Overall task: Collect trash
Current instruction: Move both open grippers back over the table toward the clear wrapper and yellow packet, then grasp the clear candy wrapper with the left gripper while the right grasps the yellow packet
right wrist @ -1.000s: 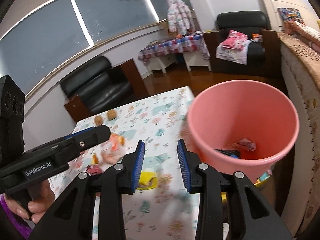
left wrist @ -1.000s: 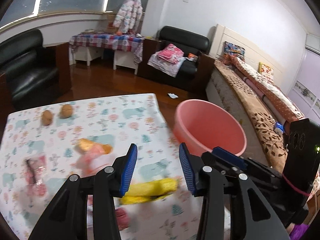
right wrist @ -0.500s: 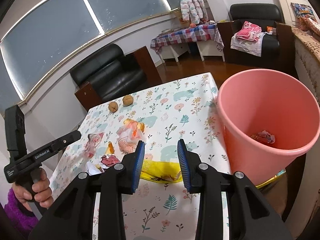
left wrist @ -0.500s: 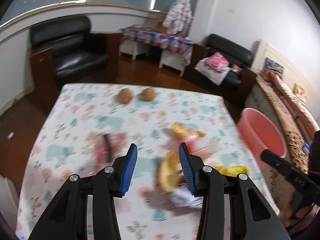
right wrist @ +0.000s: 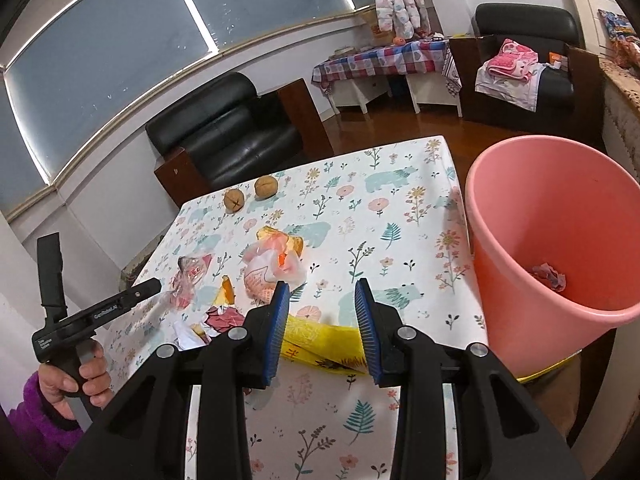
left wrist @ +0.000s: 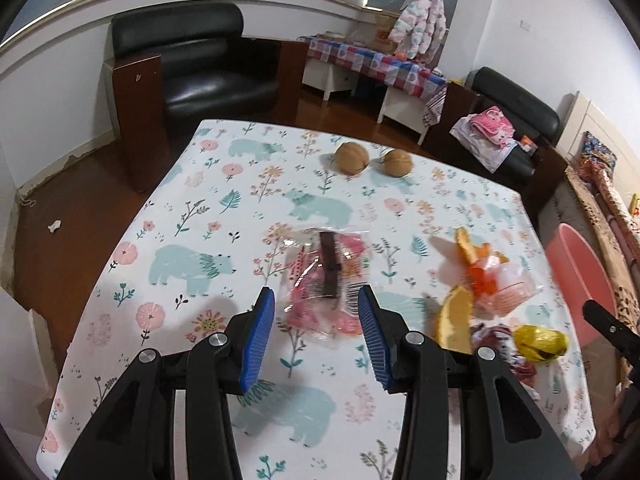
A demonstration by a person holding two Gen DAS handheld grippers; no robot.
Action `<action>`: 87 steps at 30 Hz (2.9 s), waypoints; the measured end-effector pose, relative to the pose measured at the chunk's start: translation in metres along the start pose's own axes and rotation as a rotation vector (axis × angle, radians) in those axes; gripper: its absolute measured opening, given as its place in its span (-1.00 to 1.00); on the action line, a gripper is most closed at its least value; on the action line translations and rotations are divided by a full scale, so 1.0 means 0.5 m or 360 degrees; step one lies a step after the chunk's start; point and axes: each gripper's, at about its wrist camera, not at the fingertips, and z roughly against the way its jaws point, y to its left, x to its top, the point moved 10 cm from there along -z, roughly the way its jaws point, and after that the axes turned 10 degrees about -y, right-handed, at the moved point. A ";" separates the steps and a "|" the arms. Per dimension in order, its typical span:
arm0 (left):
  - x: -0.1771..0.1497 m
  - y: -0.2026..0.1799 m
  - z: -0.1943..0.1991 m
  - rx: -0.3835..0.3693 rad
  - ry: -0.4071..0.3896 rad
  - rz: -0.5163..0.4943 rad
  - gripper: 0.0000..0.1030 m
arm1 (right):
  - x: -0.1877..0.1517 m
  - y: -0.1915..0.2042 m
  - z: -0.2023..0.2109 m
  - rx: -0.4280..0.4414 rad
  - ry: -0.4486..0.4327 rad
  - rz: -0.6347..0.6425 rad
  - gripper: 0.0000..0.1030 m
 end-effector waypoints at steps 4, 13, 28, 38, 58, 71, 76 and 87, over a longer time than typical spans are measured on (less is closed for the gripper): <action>-0.019 0.001 -0.028 -0.0009 0.0091 0.0073 -0.17 | 0.001 -0.006 0.002 -0.0023 -0.0003 0.0008 -0.32; -0.024 -0.002 -0.050 -0.0020 0.0161 0.0119 -0.17 | 0.005 -0.027 0.005 -0.0051 -0.0010 -0.0048 -0.32; 0.005 0.019 -0.017 -0.0070 0.0115 0.0224 -0.93 | -0.020 -0.033 -0.004 -0.0019 0.0108 -0.0031 -0.32; 0.034 -0.002 0.043 -0.0170 -0.0006 0.0179 -0.93 | -0.068 -0.061 -0.046 -0.0054 0.0322 -0.0155 -0.32; 0.044 -0.037 0.091 -0.0295 -0.0076 0.0109 -0.93 | -0.119 0.049 0.054 0.0186 0.0422 0.0014 -0.32; 0.070 -0.099 0.154 -0.0411 -0.0162 0.0012 -0.93 | -0.089 0.063 0.034 0.0112 0.0358 0.0246 -0.32; 0.066 -0.120 0.163 -0.0433 -0.0157 0.0009 -0.93 | -0.110 0.055 0.009 0.0031 0.0378 0.0346 -0.33; 0.051 -0.188 0.157 -0.0499 -0.0109 -0.0076 -0.93 | -0.092 0.002 0.024 0.0032 0.0215 0.0144 -0.83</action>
